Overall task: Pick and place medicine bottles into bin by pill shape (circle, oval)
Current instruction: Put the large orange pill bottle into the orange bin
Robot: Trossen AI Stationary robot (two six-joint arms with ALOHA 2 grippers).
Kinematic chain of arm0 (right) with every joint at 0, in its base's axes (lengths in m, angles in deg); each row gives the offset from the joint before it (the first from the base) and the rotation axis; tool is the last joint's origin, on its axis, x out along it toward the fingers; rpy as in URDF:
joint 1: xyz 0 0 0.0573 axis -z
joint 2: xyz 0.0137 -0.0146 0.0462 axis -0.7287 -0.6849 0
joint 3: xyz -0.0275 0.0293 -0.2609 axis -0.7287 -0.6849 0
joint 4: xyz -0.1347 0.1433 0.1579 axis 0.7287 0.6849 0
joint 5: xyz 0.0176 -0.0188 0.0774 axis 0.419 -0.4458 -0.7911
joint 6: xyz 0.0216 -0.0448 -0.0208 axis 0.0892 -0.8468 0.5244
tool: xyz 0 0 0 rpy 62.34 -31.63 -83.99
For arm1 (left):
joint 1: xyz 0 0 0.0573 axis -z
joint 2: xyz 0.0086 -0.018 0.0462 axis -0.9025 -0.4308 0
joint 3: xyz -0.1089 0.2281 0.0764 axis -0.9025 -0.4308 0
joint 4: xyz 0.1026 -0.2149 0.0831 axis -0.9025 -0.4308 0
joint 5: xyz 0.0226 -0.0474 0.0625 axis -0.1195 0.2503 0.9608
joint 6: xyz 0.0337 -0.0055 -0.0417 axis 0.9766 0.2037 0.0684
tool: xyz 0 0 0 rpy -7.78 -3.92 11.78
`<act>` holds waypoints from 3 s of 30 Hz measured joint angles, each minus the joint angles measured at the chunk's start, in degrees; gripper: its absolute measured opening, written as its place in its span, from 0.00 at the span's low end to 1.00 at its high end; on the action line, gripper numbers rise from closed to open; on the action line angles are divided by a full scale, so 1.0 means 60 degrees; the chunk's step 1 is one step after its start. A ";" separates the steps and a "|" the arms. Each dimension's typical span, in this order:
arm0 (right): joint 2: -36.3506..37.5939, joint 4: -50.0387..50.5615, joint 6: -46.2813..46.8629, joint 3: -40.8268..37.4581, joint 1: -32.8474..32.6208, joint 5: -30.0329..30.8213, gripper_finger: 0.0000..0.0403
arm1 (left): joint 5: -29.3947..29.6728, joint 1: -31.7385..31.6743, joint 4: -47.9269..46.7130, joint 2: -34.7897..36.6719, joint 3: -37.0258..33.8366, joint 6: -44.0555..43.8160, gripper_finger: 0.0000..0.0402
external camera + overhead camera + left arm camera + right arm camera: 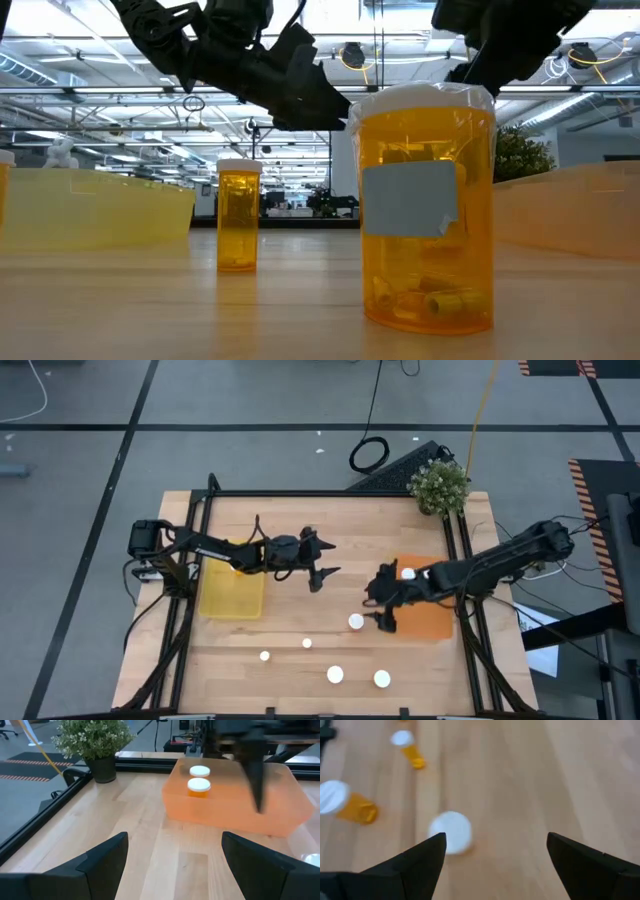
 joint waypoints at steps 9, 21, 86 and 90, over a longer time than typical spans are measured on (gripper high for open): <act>-0.1160 -0.1350 -0.0352 0.0000 -0.0637 -0.0233 0.88 | 0.0007 -0.0061 -0.0135 0.0000 -0.0003 -0.0003 0.81; -0.2331 -0.2353 -0.0350 0.0002 -0.0636 -0.0724 0.88 | 0.0003 -0.0061 -0.0137 0.0004 -0.0003 0.0044 0.81; 0.1695 0.2430 0.0376 0.0000 -0.0354 -0.0059 0.53 | -0.0008 -0.0061 -0.0064 0.0004 -0.0003 0.0029 0.81; 0.2374 0.3909 0.1201 0.0000 -0.0354 0.0062 0.53 | -0.0008 -0.0061 -0.0063 0.0004 -0.0003 0.0030 0.81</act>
